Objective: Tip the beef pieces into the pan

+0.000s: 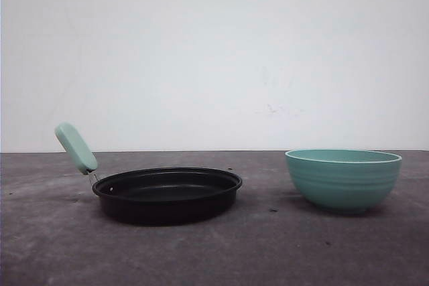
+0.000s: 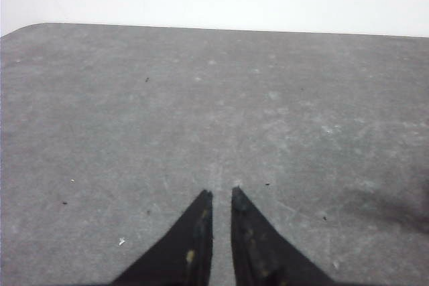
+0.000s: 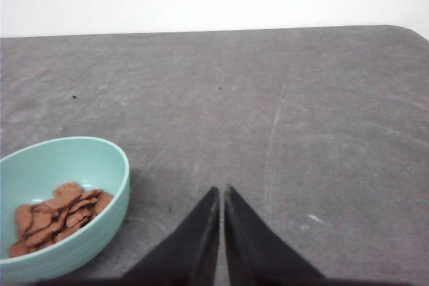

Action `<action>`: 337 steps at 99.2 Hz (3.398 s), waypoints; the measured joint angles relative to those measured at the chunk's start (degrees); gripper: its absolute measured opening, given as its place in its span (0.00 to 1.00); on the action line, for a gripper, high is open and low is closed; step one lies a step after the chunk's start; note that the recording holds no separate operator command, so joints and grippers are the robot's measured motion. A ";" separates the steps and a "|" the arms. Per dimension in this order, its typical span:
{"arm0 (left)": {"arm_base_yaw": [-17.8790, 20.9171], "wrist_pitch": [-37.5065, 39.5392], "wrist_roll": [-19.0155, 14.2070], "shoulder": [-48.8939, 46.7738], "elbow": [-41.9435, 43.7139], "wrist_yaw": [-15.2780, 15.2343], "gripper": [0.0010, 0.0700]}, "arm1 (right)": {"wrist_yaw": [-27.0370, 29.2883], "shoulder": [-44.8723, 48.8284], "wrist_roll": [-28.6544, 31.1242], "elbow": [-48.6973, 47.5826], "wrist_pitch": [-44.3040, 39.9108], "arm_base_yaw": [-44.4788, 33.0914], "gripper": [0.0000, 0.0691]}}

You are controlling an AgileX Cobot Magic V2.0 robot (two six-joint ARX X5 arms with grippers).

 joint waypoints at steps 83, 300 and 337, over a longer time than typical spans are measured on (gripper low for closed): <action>0.00 -0.02 -10.64 0.00 0.02 0.04 0.02 | -0.48 0.00 3.08 0.00 4.90 0.00 0.02; -9.05 -7.06 -35.98 56.15 33.05 22.56 0.99 | -12.04 49.99 4.15 62.73 -38.07 0.04 0.99; -10.21 6.32 -39.19 69.92 31.93 26.16 0.99 | -11.98 56.63 2.99 62.73 -37.33 0.04 0.99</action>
